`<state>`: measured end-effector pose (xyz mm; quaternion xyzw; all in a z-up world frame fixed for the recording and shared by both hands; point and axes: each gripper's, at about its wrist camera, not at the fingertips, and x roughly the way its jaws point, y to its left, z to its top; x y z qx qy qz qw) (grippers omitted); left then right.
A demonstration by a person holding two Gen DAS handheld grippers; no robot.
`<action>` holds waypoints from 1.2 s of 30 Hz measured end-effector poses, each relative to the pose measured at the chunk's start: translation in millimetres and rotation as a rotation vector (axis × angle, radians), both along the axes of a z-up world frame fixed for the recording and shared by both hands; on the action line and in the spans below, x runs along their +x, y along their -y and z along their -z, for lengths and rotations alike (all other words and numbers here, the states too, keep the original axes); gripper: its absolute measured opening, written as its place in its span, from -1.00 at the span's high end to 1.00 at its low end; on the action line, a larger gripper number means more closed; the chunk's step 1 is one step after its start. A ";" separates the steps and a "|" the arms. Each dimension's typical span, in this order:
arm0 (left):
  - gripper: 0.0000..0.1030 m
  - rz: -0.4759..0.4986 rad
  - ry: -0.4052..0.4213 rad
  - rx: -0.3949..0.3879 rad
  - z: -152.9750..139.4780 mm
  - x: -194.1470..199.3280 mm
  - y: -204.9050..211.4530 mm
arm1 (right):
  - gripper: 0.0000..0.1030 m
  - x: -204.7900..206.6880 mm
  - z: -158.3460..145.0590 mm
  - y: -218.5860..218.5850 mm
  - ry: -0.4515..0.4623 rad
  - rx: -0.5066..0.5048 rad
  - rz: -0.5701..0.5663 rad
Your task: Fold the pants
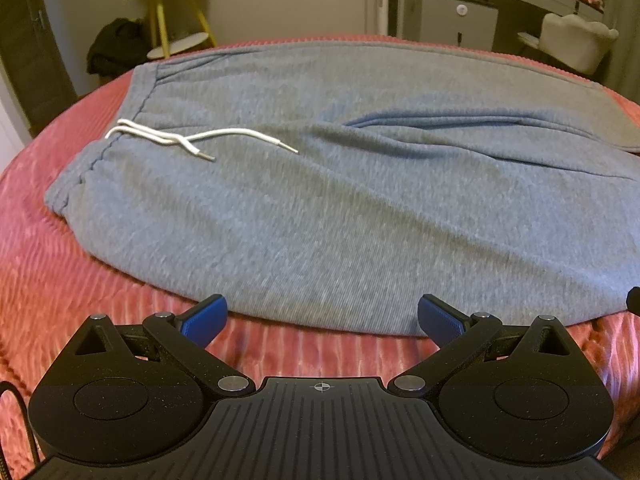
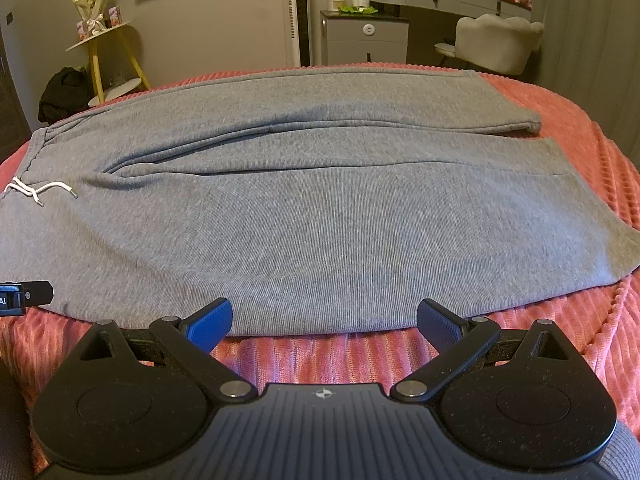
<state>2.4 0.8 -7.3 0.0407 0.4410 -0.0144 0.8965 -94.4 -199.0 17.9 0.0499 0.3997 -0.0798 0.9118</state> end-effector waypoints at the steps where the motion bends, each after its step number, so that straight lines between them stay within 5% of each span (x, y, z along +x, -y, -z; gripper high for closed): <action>1: -1.00 0.000 -0.001 0.000 0.1 0.2 0.2 | -0.92 0.0 0.0 0.4 0.000 0.002 0.000; 36: -1.00 -0.003 -0.012 -0.003 2.7 0.3 -0.5 | -0.92 0.1 -0.2 1.3 0.003 0.010 0.005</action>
